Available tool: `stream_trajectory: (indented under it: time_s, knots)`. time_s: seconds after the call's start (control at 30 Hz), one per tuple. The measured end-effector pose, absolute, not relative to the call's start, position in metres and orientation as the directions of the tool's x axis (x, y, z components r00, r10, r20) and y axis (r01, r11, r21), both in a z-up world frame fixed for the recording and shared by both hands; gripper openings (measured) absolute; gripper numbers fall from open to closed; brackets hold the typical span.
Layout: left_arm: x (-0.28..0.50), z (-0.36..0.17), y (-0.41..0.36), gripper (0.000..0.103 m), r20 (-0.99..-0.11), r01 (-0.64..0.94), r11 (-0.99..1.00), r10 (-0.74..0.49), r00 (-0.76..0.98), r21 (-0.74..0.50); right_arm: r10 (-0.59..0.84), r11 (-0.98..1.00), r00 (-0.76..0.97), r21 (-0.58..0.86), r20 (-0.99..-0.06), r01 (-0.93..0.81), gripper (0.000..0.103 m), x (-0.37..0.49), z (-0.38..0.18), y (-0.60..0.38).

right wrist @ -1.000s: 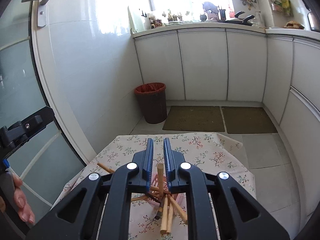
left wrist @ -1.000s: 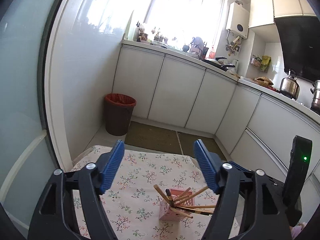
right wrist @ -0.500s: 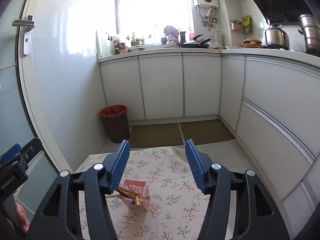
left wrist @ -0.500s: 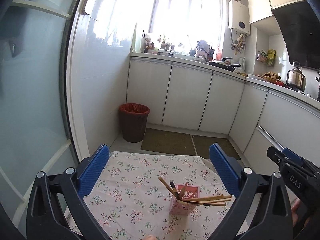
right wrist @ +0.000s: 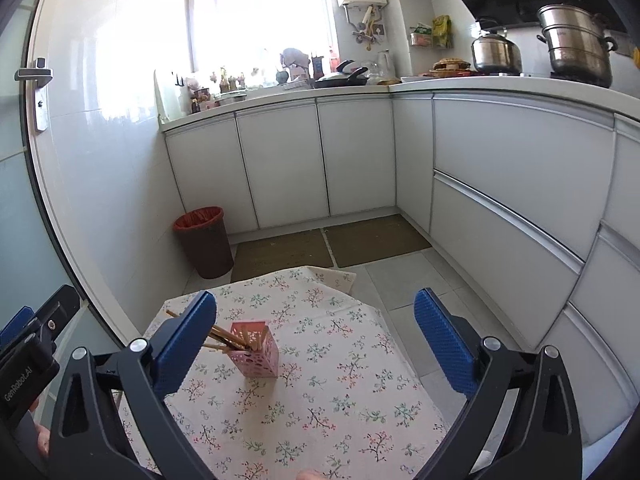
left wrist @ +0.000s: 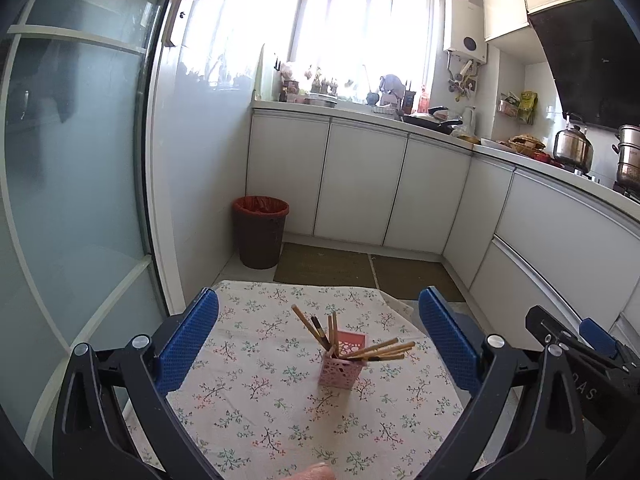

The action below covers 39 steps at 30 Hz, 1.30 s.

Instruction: Organize utensils

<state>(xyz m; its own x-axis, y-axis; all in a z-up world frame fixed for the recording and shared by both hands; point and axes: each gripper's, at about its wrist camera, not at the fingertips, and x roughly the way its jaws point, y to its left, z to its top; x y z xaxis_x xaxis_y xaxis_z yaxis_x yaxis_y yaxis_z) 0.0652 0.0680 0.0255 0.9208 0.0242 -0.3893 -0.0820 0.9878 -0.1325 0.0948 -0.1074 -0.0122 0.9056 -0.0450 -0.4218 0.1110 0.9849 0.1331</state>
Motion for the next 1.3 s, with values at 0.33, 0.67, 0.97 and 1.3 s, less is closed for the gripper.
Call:
stream_trajectory:
  time_s: [0.33,0.67,0.97,1.3]
  knots:
    - [0.039,0.015,0.042,0.096,-0.477,-0.076,0.997,0.053,0.877,-0.027,-0.063,0.984,0.872,0.114,-0.486,0.134,0.097,0.06,-0.025,-0.116]
    - [0.025,0.024,0.034,0.096,-0.453,-0.068,0.998,0.053,0.89,-0.018,-0.055,0.985,0.857,0.114,-0.513,0.132,0.097,0.047,-0.028,-0.12]
    - [0.027,0.018,0.035,0.096,-0.467,-0.066,0.998,0.055,0.883,-0.008,-0.049,0.983,0.858,0.127,-0.512,0.132,0.096,0.041,-0.024,-0.121]
    - [0.027,0.019,0.035,0.096,-0.473,-0.072,0.997,0.057,0.879,-0.012,-0.038,0.983,0.85,0.134,-0.525,0.126,0.097,0.041,-0.027,-0.12]
